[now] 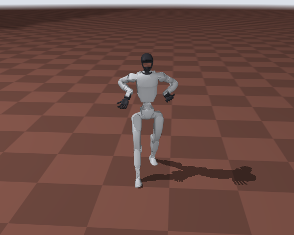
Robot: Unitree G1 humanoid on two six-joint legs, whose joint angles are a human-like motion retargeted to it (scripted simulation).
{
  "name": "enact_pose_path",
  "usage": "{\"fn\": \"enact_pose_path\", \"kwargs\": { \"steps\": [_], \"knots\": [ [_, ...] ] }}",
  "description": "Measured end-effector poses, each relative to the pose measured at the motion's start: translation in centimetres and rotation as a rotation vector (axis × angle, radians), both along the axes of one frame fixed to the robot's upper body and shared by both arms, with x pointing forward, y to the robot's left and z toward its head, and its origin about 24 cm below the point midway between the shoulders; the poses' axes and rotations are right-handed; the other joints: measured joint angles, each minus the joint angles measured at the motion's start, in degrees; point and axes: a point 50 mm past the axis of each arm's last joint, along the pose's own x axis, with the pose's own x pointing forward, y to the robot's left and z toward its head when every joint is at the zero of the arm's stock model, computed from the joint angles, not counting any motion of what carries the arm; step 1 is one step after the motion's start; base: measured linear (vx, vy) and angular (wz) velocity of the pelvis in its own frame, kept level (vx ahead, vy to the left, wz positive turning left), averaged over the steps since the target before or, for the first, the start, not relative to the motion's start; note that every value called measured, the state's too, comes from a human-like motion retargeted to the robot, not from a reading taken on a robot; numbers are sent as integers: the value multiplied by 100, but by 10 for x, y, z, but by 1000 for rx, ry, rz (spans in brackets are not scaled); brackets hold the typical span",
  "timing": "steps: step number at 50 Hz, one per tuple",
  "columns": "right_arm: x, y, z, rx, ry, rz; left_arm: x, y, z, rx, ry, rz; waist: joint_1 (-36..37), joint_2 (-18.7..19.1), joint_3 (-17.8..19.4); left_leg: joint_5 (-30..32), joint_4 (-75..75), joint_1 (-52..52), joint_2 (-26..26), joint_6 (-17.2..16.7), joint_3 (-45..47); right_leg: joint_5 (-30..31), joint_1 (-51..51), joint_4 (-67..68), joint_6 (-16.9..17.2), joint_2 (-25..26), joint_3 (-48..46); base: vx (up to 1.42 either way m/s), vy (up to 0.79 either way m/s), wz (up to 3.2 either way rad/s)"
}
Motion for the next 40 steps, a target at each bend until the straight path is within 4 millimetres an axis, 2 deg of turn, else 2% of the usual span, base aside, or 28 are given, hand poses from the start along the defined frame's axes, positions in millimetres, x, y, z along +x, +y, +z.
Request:
{"fn": "enact_pose_path", "kwargs": {
  "steps": [4,7,10,12,14,17,21,23,25,27,30,33,35,40],
  "knots": [
    [7,-11,-3,-98,-20,34,2,3,-1,25,6,20,48,-97,-152,387,404,173,-74,165,-355,372,437,0,0,-90,263,73,-23,57],
    [6,4,-9,5,34,57,0,0,-3,18,24,1,100,-221,-273,1075,1307,-61,-238,398,-436,188,909,0,0,-357,227,71,-21,54],
    [5,17,-13,98,95,90,-2,-2,-6,13,45,-26,135,-443,-459,1703,3153,-1082,-469,775,-201,-166,1244,0,0,-724,116,62,-20,66],
    [5,22,-15,128,128,119,-1,0,-7,7,59,-29,204,-530,-566,1774,4336,-1938,-466,1089,152,-311,1338,1,-1,-841,51,53,-22,49],
    [4,25,-16,148,156,143,-1,1,-8,1,67,-25,367,-599,-599,1560,5090,-2625,-392,1368,515,-417,1402,12,0,-841,50,49,-25,5],
    [2,29,-20,162,186,162,-1,3,-7,-6,68,-17,725,-670,-587,1033,5382,-3398,-360,1522,839,-561,1429,73,0,-693,154,45,-26,-39],
    [0,32,-23,167,190,159,0,5,-7,-13,58,-7,1192,-688,-552,714,4218,-3989,-518,1367,954,-763,1466,155,0,-464,327,45,-17,-48],
    [0,32,-24,165,187,154,1,6,-7,-13,59,1,1373,-633,-517,892,3079,-4010,-547,1277,1079,-897,1556,194,0,-355,378,49,-5,-36],
    [1,31,-25,159,182,150,3,7,-7,-15,62,13,1538,-501,-423,1346,1695,-3804,-508,1172,1383,-1066,1742,234,0,-216,418,54,3,-38],
    [2,31,-26,154,177,151,4,8,-7,-13,66,23,1657,-283,-296,1748,572,-3561,-386,953,1921,-1277,2045,273,-9,11,413,58,5,-31],
    [3,30,-26,145,170,161,5,9,-6,-9,66,33,1719,-11,-159,1928,-503,-3347,-253,402,2962,-1569,2504,308,-88,389,341,59,-1,-8],
    [6,29,-26,136,160,171,6,9,-5,-7,51,33,1681,80,-114,1650,-787,-3247,-277,-33,3833,-1717,2872,331,-112,585,271,60,-2,13],
    [7,29,-26,137,155,171,6,7,-5,-9,42,30,1648,81,-162,1508,-787,-3153,-293,-150,4061,-1739,3051,377,-156,671,278,64,0,15],
    [8,33,-23,154,108,193,6,2,-5,-46,19,0,1502,73,-391,1468,-787,-2700,-263,13,3585,-1332,3350,849,-315,865,458,69,3,25]
  ]
}}
